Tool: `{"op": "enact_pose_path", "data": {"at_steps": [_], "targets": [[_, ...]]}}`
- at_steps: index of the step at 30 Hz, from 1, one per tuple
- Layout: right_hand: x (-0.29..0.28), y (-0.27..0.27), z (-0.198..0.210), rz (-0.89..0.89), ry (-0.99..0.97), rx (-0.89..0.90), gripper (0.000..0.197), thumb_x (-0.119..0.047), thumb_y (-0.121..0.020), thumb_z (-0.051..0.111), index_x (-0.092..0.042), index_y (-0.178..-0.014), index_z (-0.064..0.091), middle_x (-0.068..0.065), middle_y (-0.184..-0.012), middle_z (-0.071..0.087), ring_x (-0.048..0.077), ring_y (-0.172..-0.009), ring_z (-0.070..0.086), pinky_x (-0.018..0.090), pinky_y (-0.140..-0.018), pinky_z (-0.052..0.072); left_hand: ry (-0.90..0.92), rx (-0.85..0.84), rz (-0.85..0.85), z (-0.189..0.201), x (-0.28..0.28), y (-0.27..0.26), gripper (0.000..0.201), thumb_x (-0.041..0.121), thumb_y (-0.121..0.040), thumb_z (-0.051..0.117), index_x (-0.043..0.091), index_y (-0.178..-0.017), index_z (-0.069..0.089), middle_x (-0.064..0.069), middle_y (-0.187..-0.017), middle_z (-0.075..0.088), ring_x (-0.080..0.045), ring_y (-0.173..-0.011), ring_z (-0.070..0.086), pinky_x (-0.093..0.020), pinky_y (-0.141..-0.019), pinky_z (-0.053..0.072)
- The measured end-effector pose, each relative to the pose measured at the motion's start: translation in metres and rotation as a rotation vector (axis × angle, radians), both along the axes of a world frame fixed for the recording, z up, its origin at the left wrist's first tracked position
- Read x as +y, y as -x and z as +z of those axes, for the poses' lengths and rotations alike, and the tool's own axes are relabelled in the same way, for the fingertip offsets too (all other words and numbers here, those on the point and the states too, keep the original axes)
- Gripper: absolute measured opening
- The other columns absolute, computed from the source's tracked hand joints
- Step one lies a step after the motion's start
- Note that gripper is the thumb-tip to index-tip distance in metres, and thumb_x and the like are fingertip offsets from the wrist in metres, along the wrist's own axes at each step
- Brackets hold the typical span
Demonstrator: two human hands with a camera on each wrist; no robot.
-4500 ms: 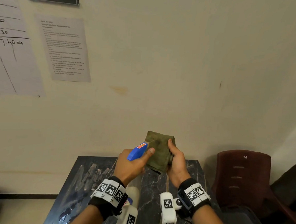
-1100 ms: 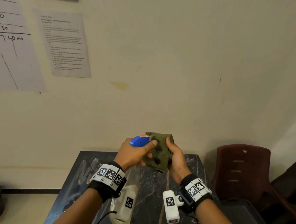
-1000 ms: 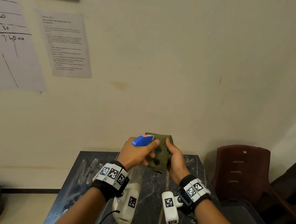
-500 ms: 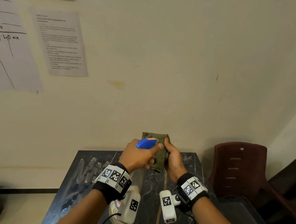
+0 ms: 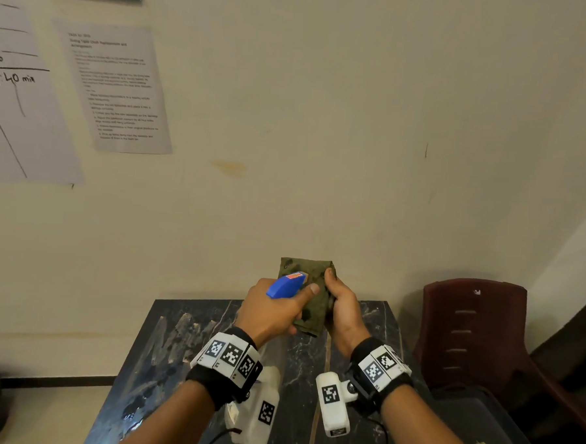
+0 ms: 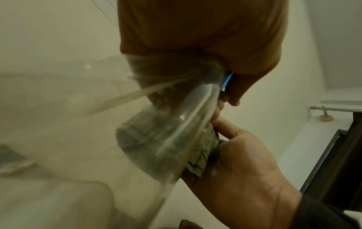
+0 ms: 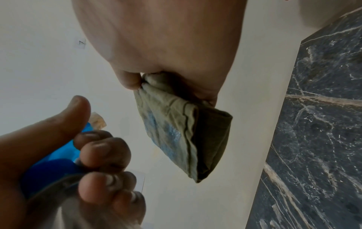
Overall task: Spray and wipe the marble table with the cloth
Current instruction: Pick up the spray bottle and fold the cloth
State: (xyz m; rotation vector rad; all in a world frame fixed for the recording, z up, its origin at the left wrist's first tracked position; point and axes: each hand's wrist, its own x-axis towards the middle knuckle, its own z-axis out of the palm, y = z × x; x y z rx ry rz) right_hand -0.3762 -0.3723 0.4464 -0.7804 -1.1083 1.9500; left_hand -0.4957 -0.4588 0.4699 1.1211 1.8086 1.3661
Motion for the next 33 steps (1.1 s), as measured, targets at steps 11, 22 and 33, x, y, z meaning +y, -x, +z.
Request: {"op": "enact_pose_path", "data": {"at_steps": [11,22,33], "targets": [[0.006,-0.001,-0.006,-0.04,0.016,-0.003,0.055,-0.046,-0.104,0.041,-0.003,-0.125,0.067,0.022,-0.12,0.07,0.04,-0.112,0.067,0.046,-0.091,0.054,0.003,0.024,-0.106,-0.01,-0.009,0.003,0.035,0.046,-0.09,0.077,0.012,-0.082,0.071,0.0,-0.063,0.07,-0.015,-0.049,0.065,-0.023,-0.05,0.052],[0.011,-0.001,-0.005,-0.077,0.041,0.019,0.049,-0.043,-0.105,0.041,-0.006,-0.126,0.066,0.017,-0.117,0.073,0.034,-0.106,0.071,0.041,-0.084,0.056,0.064,0.163,-0.161,-0.034,-0.015,0.003,0.041,0.05,-0.092,0.073,0.011,-0.078,0.068,0.001,-0.063,0.069,-0.012,-0.049,0.065,-0.024,-0.056,0.058],[0.008,0.004,-0.021,-0.055,0.018,-0.073,0.052,-0.046,-0.105,0.043,-0.006,-0.124,0.068,0.017,-0.12,0.072,0.035,-0.113,0.068,0.052,-0.105,0.049,0.023,0.068,-0.071,-0.036,-0.007,-0.003,0.048,0.045,-0.09,0.077,0.002,-0.071,0.064,-0.001,-0.052,0.059,-0.017,-0.047,0.06,-0.029,-0.054,0.055]]}}
